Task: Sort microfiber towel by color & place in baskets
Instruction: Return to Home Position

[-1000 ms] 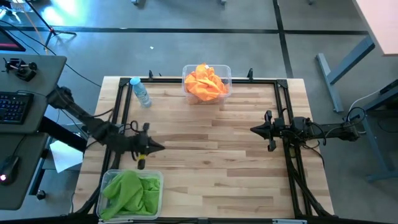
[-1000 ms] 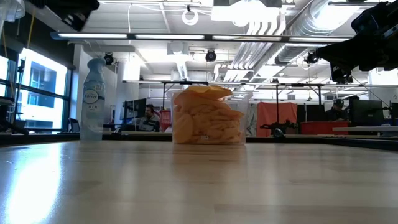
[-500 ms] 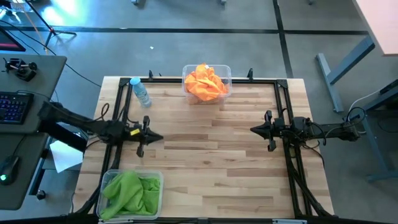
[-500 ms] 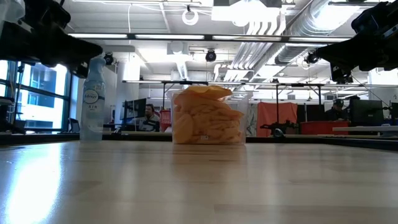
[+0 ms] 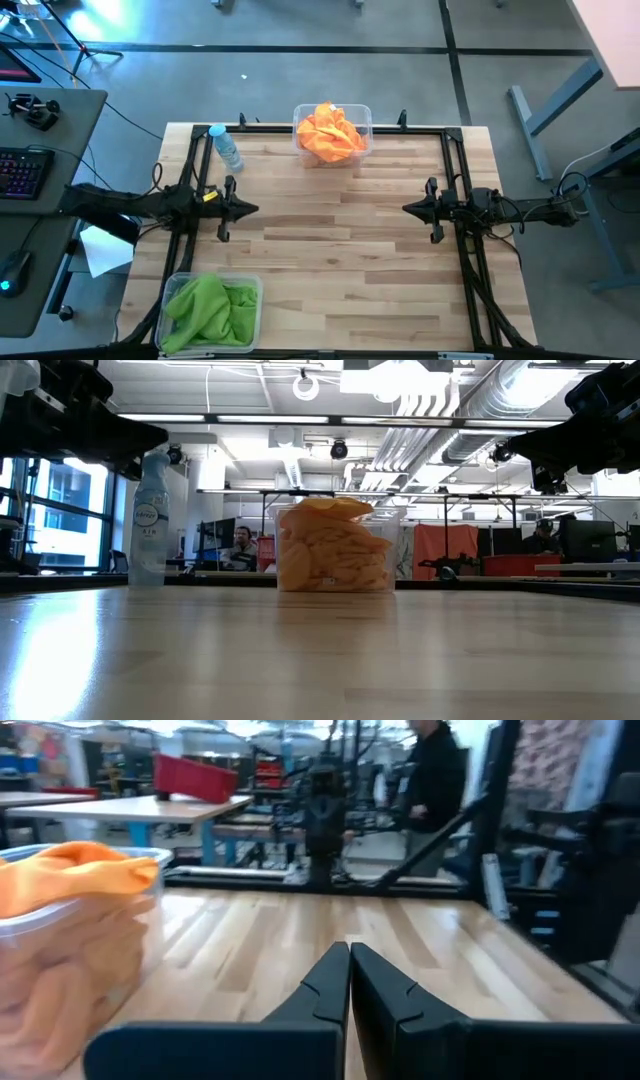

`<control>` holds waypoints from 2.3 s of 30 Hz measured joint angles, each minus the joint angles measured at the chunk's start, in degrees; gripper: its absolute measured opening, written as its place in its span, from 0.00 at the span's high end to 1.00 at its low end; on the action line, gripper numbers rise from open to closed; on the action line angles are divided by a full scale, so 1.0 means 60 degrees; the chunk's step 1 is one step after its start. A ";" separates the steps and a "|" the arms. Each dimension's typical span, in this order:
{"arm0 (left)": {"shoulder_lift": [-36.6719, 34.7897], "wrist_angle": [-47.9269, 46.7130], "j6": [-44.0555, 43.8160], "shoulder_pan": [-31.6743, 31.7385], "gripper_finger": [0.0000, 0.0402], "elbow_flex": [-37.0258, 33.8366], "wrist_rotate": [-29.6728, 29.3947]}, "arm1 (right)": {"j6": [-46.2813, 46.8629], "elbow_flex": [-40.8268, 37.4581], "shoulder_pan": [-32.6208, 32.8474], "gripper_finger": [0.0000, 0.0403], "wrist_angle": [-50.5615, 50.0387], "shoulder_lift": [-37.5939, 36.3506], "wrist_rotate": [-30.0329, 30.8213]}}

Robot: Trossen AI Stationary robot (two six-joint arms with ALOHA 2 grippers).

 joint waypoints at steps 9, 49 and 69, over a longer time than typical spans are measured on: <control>-0.1682 -0.1439 -0.0426 0.0588 1.00 0.0000 0.0635 | 0.0000 0.0000 0.0004 1.00 -0.0002 0.0000 0.0000; -0.2424 -0.2647 -0.0255 0.0651 1.00 0.0004 0.0522 | 0.0000 0.0000 0.0004 1.00 0.0001 0.0000 0.0000; -0.2424 -0.2647 -0.0255 0.0648 1.00 0.0007 0.0522 | 0.0000 0.0000 0.0003 1.00 -0.0002 0.0000 0.0000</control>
